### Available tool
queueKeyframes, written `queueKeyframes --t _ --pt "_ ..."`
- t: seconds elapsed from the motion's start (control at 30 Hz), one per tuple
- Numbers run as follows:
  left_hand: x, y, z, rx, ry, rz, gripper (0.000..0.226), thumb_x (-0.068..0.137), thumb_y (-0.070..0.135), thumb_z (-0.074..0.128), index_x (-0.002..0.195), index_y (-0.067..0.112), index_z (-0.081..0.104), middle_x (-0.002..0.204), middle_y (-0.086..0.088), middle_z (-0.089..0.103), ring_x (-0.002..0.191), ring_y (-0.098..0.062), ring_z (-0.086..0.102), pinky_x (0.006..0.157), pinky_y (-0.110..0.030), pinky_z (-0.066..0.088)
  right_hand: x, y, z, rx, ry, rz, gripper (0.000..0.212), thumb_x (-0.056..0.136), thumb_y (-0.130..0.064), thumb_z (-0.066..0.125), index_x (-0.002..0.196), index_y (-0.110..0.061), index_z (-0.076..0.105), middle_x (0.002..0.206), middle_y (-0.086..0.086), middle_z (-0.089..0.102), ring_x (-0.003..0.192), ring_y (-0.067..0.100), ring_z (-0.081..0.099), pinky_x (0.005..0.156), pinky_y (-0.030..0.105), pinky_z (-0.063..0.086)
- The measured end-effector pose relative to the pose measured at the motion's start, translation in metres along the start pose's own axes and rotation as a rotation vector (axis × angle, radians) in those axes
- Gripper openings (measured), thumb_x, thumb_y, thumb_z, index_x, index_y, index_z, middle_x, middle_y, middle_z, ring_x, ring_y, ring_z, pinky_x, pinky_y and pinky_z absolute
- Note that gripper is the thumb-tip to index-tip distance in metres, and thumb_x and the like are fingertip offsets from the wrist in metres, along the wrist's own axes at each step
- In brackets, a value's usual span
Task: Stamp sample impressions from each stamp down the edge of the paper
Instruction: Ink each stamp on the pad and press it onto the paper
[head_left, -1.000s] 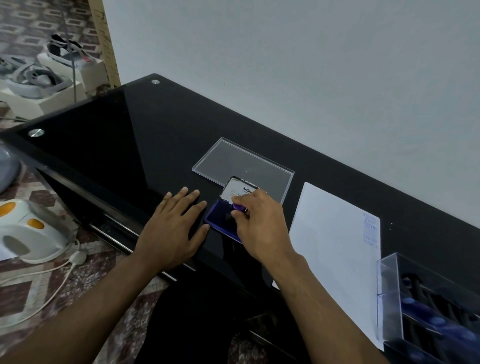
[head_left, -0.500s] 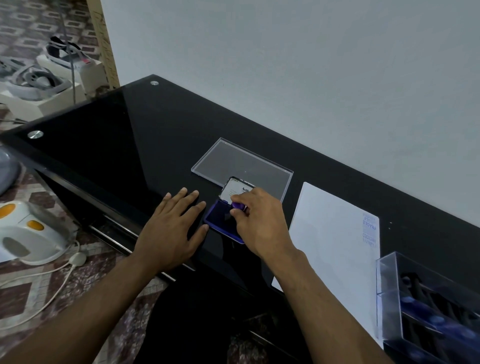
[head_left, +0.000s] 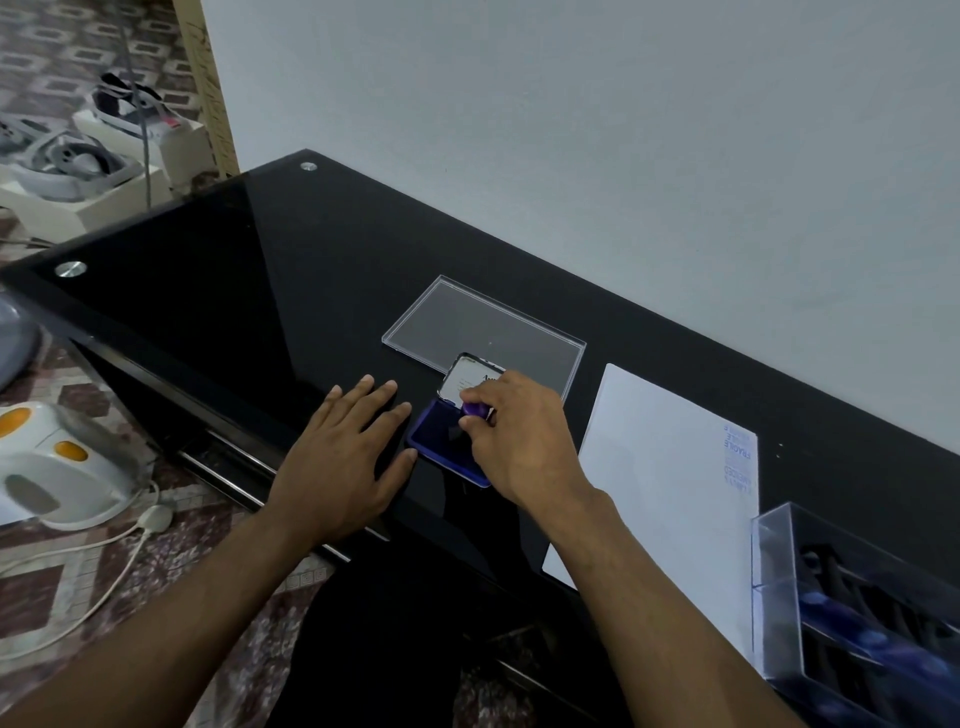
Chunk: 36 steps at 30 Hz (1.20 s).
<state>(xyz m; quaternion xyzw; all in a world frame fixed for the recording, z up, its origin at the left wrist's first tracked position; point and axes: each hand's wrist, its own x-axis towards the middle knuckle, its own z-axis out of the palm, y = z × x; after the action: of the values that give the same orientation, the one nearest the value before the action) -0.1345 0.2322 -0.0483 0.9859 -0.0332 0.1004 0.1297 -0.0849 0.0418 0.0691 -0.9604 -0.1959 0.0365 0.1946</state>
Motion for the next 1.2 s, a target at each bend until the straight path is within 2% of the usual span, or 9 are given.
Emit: queueKeyframes --t 0.3,0.5,0.63,0.7,0.77,0.8,0.9,1.07,1.2 --pt "0.0 0.001 -0.002 -0.012 -0.002 -0.001 0.066 0.098 0.063 0.027 0.147 0.023 0.049 0.159 -0.004 0.038 0.153 -0.023 0.021 0.123 -0.052 0.022 0.002 0.0 -0.005 0.009 -0.058 0.011 0.033 0.095 -0.023 0.062 0.128 -0.022 0.064 0.123 -0.001 0.064 0.112 0.014 0.058 0.101 0.029 0.045" --pt "0.002 0.0 -0.005 -0.095 -0.006 -0.018 0.071 0.094 0.065 0.029 0.15 0.024 0.044 0.16 -0.002 0.035 0.153 -0.02 0.019 0.124 -0.05 0.019 -0.008 0.006 -0.005 0.081 0.027 -0.008 0.027 0.096 -0.021 0.062 0.122 -0.018 0.067 0.119 0.0 0.064 0.109 0.013 0.059 0.095 0.021 0.044" --pt "0.008 0.009 -0.013 -0.176 0.032 -0.033 0.073 0.092 0.066 0.032 0.152 0.024 0.04 0.162 -0.002 0.032 0.153 -0.018 0.017 0.125 -0.049 0.017 -0.018 0.018 -0.005 0.232 0.185 0.047 0.034 0.092 -0.023 0.068 0.126 -0.023 0.065 0.122 -0.002 0.06 0.106 0.015 0.06 0.093 0.034 0.056" --pt "0.015 0.021 -0.018 -0.171 0.048 -0.009 0.073 0.092 0.064 0.034 0.152 0.022 0.041 0.162 -0.003 0.032 0.153 -0.019 0.018 0.125 -0.048 0.017 -0.023 0.028 -0.011 0.252 0.221 0.063 0.035 0.091 -0.023 0.069 0.126 -0.022 0.065 0.121 -0.002 0.061 0.107 0.014 0.059 0.091 0.025 0.055" --pt "0.022 0.037 -0.02 -0.172 0.059 0.026 0.071 0.092 0.062 0.035 0.15 0.021 0.043 0.161 -0.003 0.033 0.152 -0.019 0.02 0.125 -0.047 0.015 -0.029 0.04 -0.022 0.231 0.261 0.067 0.032 0.091 -0.023 0.07 0.123 -0.022 0.067 0.116 -0.002 0.062 0.101 0.011 0.059 0.083 0.013 0.048" --pt "0.026 0.046 -0.02 -0.172 0.061 0.042 0.07 0.092 0.061 0.036 0.149 0.02 0.044 0.16 -0.003 0.034 0.152 -0.02 0.021 0.125 -0.046 0.015 -0.033 0.046 -0.028 0.215 0.283 0.067 0.031 0.091 -0.023 0.07 0.121 -0.022 0.068 0.112 -0.003 0.063 0.097 0.01 0.059 0.082 0.011 0.046" --pt "0.035 0.075 -0.018 -0.192 0.069 0.095 0.069 0.092 0.06 0.036 0.148 0.02 0.045 0.16 -0.003 0.034 0.152 -0.019 0.021 0.125 -0.045 0.018 -0.044 0.069 -0.043 0.2 0.341 0.095 0.029 0.09 -0.023 0.071 0.119 -0.023 0.07 0.109 -0.004 0.064 0.09 0.01 0.061 0.087 0.019 0.05" --pt "0.052 0.127 -0.01 -0.27 0.057 0.183 0.067 0.092 0.06 0.04 0.147 0.023 0.046 0.161 -0.001 0.034 0.152 -0.019 0.021 0.12 -0.048 0.029 -0.062 0.112 -0.063 0.204 0.415 0.221 0.03 0.088 -0.025 0.072 0.118 -0.022 0.071 0.114 -0.004 0.065 0.093 0.013 0.064 0.091 0.027 0.053" --pt "0.067 0.168 0.001 -0.239 -0.023 0.235 0.073 0.093 0.067 0.031 0.153 0.028 0.036 0.166 0.003 0.023 0.155 -0.015 0.01 0.125 -0.046 0.015 -0.078 0.145 -0.078 0.188 0.454 0.28 0.027 0.089 -0.023 0.073 0.116 -0.02 0.072 0.111 -0.003 0.065 0.092 0.012 0.064 0.091 0.026 0.052"
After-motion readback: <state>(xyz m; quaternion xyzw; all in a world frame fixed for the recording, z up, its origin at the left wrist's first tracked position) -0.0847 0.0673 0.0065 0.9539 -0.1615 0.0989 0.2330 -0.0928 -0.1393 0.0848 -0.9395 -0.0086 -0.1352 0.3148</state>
